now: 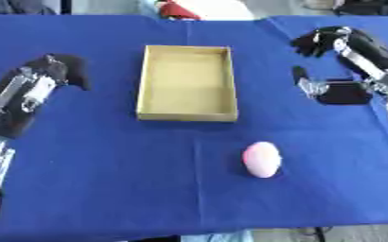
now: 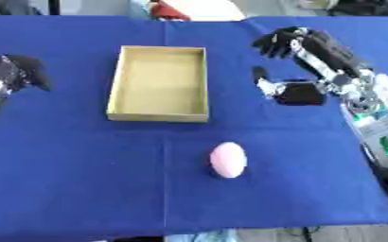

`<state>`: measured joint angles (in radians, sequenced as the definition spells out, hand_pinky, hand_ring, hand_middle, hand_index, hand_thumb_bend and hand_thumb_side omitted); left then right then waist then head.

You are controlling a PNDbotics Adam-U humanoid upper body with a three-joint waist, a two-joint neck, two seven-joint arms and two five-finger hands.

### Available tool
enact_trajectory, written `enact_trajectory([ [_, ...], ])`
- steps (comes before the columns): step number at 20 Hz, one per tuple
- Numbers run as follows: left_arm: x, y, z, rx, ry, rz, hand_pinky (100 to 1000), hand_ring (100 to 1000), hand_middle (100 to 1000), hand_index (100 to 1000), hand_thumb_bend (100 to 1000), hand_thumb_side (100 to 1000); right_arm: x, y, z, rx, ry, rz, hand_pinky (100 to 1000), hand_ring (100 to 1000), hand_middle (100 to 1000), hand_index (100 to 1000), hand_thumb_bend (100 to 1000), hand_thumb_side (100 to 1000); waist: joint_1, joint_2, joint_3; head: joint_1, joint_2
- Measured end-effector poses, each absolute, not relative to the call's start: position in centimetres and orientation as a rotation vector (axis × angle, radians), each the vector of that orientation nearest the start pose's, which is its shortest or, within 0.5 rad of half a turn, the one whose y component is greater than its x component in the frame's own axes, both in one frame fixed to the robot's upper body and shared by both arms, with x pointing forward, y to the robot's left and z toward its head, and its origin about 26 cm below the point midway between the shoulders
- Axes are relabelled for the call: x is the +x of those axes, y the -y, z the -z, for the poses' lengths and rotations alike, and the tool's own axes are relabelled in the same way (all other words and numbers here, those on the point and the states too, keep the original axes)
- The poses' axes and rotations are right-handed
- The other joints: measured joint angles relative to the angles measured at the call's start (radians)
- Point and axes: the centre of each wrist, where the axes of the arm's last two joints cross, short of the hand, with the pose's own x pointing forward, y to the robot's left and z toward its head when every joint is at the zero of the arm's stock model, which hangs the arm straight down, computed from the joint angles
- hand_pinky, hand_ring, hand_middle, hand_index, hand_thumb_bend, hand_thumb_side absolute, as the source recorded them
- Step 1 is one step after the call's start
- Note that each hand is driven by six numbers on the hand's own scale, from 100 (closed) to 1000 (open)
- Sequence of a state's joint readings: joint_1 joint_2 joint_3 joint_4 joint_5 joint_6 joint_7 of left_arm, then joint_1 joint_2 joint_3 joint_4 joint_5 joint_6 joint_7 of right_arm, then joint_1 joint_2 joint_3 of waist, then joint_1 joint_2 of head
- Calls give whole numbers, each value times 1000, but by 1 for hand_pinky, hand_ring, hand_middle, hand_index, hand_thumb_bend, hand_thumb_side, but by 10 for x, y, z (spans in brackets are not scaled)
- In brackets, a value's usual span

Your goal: Pick up objects on the table and place them in the box.

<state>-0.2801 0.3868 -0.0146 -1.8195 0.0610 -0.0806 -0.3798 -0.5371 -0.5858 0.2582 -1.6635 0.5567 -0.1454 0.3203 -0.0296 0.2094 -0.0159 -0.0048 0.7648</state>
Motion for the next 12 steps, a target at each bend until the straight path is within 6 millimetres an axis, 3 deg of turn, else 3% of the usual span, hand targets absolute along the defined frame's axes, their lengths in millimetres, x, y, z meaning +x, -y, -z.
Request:
enact_trajectory([
  [3,322,-283,-159,-64,2032,787,732,599,573,774,100,811,367,251,-191,-593,1764,-1614,685,723,723,881,120,594,-3,0,5,-3,0],
  [6,322,-283,-159,-63,2030,792,733,599,573,775,100,816,370,246,-184,-534,1675,-1728,710,747,755,905,270,651,-4,0,10,-4,0],
  [12,322,-283,-159,-61,2026,801,733,600,573,775,100,818,373,241,-175,-461,1540,-1888,723,759,768,915,442,682,-8,0,11,-6,0],
])
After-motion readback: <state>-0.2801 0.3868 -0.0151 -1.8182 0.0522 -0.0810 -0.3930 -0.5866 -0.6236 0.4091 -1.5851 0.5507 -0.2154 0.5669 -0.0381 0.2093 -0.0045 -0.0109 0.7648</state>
